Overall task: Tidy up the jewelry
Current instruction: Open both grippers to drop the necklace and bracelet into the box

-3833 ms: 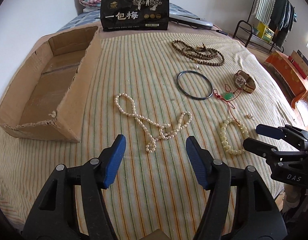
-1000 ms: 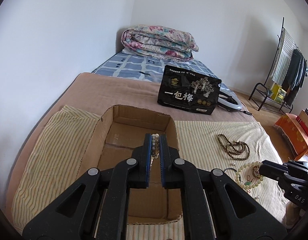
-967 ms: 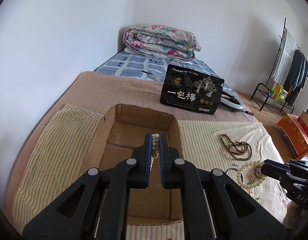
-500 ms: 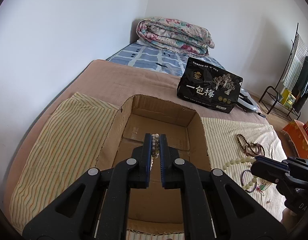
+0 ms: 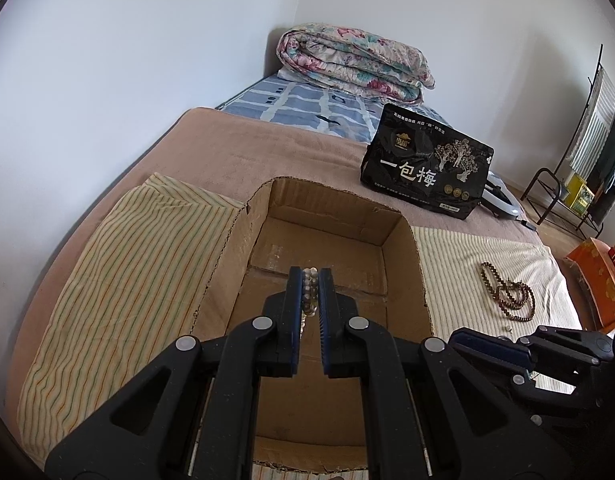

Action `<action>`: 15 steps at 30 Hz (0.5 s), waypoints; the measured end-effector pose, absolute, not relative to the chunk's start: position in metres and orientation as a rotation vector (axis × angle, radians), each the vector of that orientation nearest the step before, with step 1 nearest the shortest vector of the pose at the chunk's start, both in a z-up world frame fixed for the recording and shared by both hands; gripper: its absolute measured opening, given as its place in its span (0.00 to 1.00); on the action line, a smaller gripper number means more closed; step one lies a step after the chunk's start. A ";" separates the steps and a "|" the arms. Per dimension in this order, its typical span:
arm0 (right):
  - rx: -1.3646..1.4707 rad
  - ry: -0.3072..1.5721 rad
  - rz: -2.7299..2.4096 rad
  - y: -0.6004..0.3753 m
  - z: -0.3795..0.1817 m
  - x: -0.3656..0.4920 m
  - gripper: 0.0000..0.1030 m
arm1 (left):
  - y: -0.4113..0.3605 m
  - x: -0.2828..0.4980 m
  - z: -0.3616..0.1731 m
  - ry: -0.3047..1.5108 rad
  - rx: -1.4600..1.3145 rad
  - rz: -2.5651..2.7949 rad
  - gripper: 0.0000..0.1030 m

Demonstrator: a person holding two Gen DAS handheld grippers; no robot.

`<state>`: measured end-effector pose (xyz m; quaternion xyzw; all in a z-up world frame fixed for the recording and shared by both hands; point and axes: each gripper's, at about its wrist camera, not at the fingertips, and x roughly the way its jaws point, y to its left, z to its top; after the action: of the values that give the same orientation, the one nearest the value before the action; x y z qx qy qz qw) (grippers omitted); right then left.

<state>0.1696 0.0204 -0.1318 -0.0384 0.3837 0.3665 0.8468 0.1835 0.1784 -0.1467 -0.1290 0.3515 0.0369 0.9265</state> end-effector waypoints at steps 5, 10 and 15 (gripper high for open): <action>-0.075 0.794 0.745 0.014 -0.127 0.170 0.39 | 0.183 0.184 -0.147 0.728 -0.284 0.103 0.27; -0.079 0.777 0.714 0.002 -0.122 0.165 0.60 | 0.186 0.178 -0.139 0.689 -0.303 0.115 0.48; -0.090 0.756 0.682 -0.013 -0.116 0.158 0.72 | 0.176 0.174 -0.131 0.676 -0.268 0.114 0.48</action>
<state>0.1581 -0.0126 -0.1163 -0.0429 0.3619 0.3263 0.8722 0.1737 0.1755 -0.1306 -0.1309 0.3306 0.0557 0.9330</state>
